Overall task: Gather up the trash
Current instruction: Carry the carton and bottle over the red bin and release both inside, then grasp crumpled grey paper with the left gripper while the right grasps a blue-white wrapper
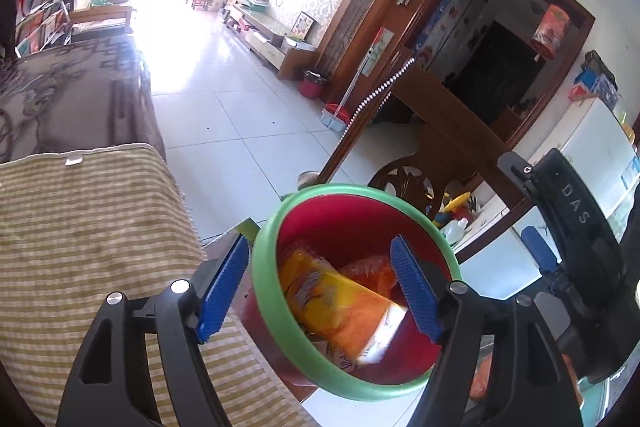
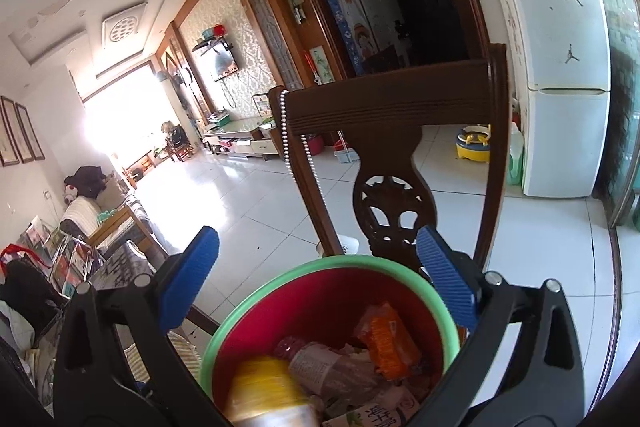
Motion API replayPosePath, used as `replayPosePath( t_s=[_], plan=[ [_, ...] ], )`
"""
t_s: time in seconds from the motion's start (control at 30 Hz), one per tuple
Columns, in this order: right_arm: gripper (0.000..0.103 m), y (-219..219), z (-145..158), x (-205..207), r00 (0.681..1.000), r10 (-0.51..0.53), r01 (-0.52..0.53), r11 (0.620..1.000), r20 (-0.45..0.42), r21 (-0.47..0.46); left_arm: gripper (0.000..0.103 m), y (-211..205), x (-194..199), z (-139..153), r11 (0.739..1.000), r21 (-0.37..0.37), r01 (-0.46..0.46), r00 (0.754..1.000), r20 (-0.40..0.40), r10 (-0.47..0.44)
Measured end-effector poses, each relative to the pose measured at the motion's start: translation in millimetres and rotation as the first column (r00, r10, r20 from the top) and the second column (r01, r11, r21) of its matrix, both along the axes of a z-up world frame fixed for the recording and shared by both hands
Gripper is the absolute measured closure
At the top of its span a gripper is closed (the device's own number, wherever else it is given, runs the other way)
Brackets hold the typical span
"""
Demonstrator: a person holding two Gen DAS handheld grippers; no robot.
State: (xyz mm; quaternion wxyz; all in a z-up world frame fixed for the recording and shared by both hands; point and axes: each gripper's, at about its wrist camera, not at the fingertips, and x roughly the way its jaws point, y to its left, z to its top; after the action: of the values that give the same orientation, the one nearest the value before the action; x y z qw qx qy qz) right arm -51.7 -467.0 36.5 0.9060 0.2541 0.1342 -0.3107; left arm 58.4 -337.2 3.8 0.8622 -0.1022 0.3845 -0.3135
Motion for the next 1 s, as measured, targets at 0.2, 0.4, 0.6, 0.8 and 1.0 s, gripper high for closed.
replayPosePath(
  t_s=[0.2, 0.4, 0.6, 0.8, 1.0],
  plan=[
    [0.005, 23.7, 5.2, 17.0, 0.998, 0.058, -0.058, 0.998, -0.009, -0.011, 0.030, 35.3, -4.1, 3.3, 0.999, -0.010, -0.041, 0.999, 0.011, 0.041],
    [0.005, 57.6, 9.0, 33.4, 0.986, 0.158, -0.160, 0.987, -0.045, -0.032, 0.029, 105.6, -6.0, -9.0, 0.988, 0.031, -0.150, 0.988, 0.033, 0.149],
    [0.005, 94.6, 5.5, 56.1, 0.953, 0.288, -0.290, 0.957, -0.100, -0.012, 0.029, 217.1, 19.0, -39.2, 0.893, 0.143, -0.426, 0.904, 0.018, 0.428],
    [0.005, 142.0, -1.6, 82.9, 0.886, 0.434, -0.440, 0.898, -0.165, -0.002, 0.029, 276.3, 63.4, -48.3, 0.790, 0.235, -0.567, 0.818, 0.048, 0.573],
    [0.005, 164.8, -8.7, 102.3, 0.848, 0.490, -0.499, 0.867, -0.200, 0.010, 0.029, 275.1, 111.0, -64.2, 0.780, 0.329, -0.532, 0.833, 0.036, 0.553]
  ],
)
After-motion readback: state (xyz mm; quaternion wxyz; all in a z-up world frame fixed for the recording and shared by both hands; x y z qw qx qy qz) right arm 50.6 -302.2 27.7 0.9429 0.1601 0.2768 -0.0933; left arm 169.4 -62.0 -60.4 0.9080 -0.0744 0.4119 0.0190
